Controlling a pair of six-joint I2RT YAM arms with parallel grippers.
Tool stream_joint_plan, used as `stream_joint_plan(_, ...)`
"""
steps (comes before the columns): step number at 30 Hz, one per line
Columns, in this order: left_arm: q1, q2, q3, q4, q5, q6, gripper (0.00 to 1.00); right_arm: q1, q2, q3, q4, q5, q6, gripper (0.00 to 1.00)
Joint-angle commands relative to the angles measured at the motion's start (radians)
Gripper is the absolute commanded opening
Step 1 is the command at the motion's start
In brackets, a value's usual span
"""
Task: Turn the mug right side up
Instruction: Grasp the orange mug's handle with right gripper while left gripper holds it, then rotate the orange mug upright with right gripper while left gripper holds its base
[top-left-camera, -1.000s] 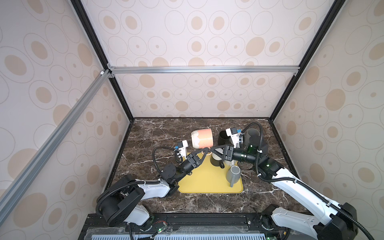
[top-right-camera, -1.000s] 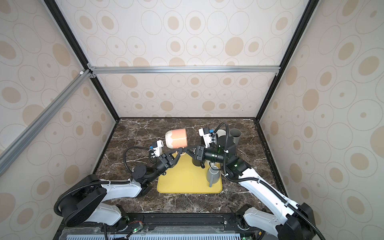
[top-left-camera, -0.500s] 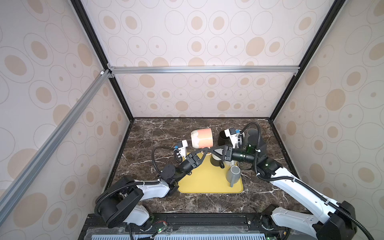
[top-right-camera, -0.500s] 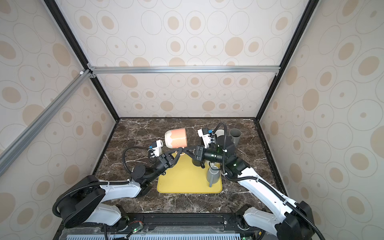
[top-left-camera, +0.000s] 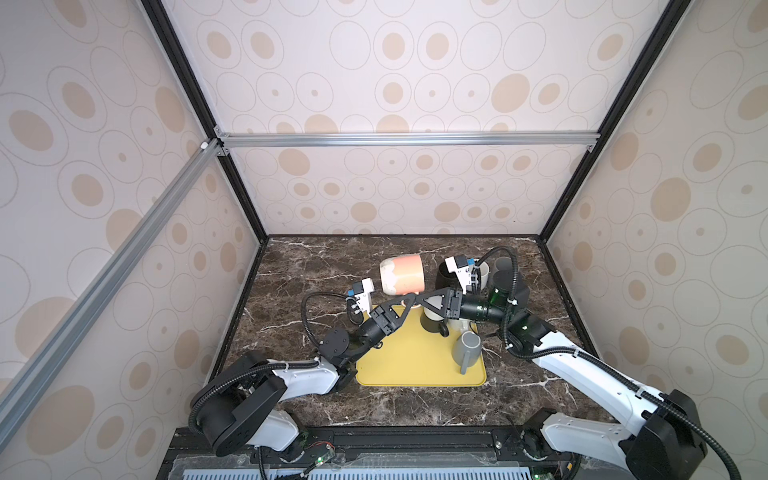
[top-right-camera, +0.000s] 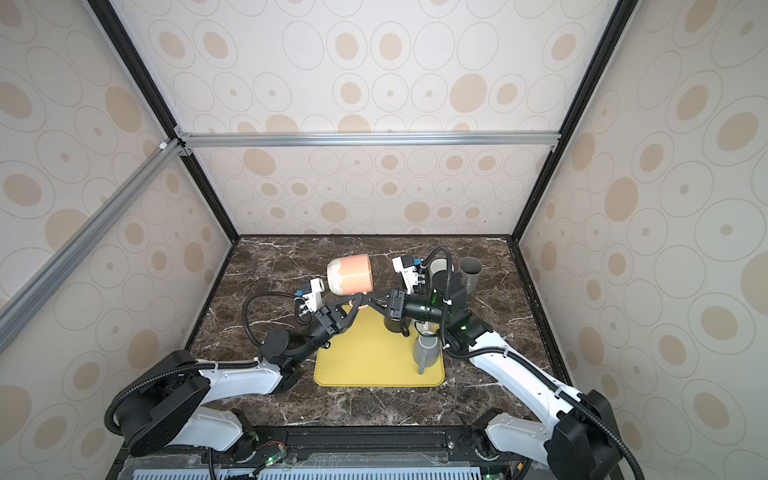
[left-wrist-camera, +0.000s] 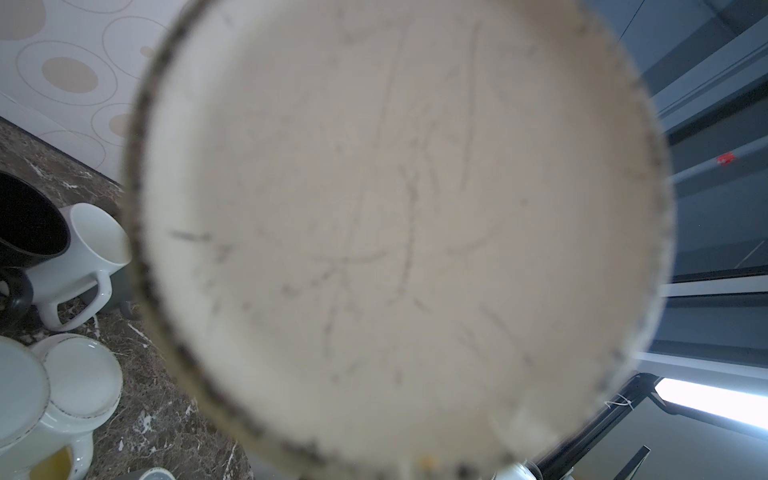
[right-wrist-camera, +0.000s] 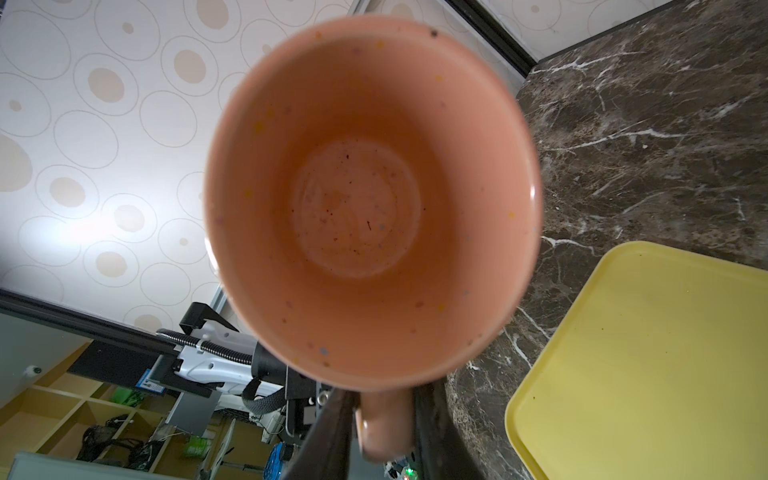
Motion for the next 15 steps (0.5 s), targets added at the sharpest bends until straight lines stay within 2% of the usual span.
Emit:
stream_joint_plan(1, -0.002, -0.043, 0.068, 0.314, 0.039, 0.046, 0.00, 0.008, 0.013, -0.017, 0.111, -0.063, 0.064, 0.24)
stream_joint_plan(4, -0.002, -0.044, 0.069, 0.314, 0.039, 0.051, 0.00, 0.009, 0.019, -0.023, 0.137, -0.074, 0.080, 0.11)
stream_joint_plan(6, -0.003, -0.040, 0.070, 0.314, 0.040, 0.051, 0.00, 0.013, 0.027, -0.022, 0.150, -0.084, 0.086, 0.10)
stream_joint_plan(8, -0.003, -0.031, 0.082, 0.314, 0.052, 0.041, 0.00, 0.013, 0.034, -0.023, 0.153, -0.084, 0.089, 0.00)
stream_joint_plan(12, -0.002, -0.026, 0.082, 0.314, 0.058, 0.042, 0.00, 0.014, 0.035, -0.019, 0.131, -0.073, 0.083, 0.00)
stream_joint_plan(13, -0.001, -0.026, 0.077, 0.314, 0.054, 0.044, 0.04, 0.013, 0.035, -0.017, 0.121, -0.066, 0.081, 0.00)
stream_joint_plan(14, 0.000, -0.024, 0.072, 0.313, 0.050, 0.045, 0.16, 0.013, 0.034, -0.016, 0.116, -0.062, 0.078, 0.00)
stream_joint_plan(15, 0.000, -0.023, 0.069, 0.313, 0.048, 0.043, 0.22, 0.012, 0.036, -0.015, 0.114, -0.059, 0.079, 0.00)
